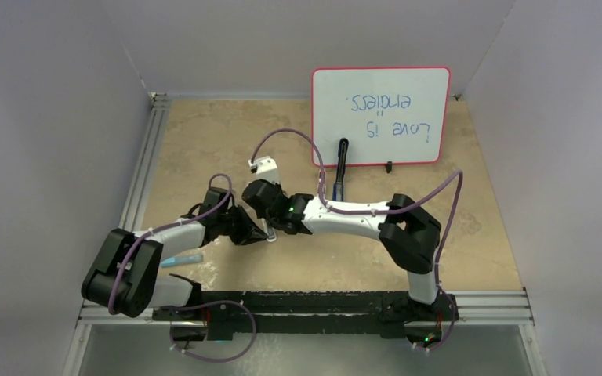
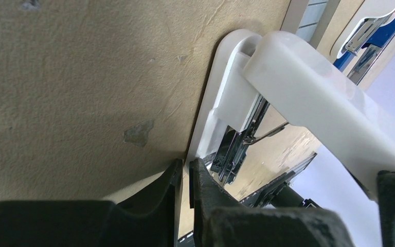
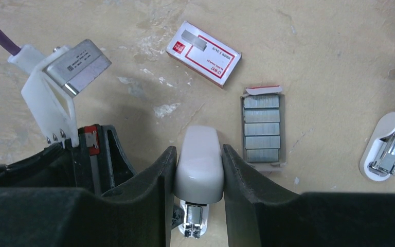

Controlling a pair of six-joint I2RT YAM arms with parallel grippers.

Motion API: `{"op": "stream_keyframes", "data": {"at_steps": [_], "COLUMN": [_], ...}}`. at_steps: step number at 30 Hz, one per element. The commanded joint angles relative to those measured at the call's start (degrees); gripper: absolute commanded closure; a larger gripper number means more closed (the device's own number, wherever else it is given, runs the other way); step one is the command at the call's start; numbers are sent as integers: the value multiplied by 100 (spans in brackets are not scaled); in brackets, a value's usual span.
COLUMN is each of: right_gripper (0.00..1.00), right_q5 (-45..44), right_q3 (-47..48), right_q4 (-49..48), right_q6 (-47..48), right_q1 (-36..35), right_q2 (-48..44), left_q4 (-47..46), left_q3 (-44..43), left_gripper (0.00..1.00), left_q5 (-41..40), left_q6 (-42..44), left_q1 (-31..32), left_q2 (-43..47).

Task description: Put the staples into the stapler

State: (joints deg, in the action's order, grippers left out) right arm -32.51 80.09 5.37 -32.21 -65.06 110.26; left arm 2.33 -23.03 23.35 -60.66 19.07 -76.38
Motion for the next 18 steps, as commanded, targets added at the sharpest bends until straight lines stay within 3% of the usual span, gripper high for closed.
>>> {"op": "stream_keyframes", "data": {"at_steps": [1,18], "right_gripper": [86,86], "right_q5": [130,-618], "right_q3": [-213,-816], "right_q4": [298,158], "right_q6": [-572,-1220], "right_q1": [-221,-639], "right_q2": [-116,-56], "left_q4": [-3,52], "left_q3": [7,100], "left_gripper": [90,91], "left_q5": [-435,-471], "left_q6": [55,-29], "left_q1": [-24,-88], "left_q2": [-191,-85]}}
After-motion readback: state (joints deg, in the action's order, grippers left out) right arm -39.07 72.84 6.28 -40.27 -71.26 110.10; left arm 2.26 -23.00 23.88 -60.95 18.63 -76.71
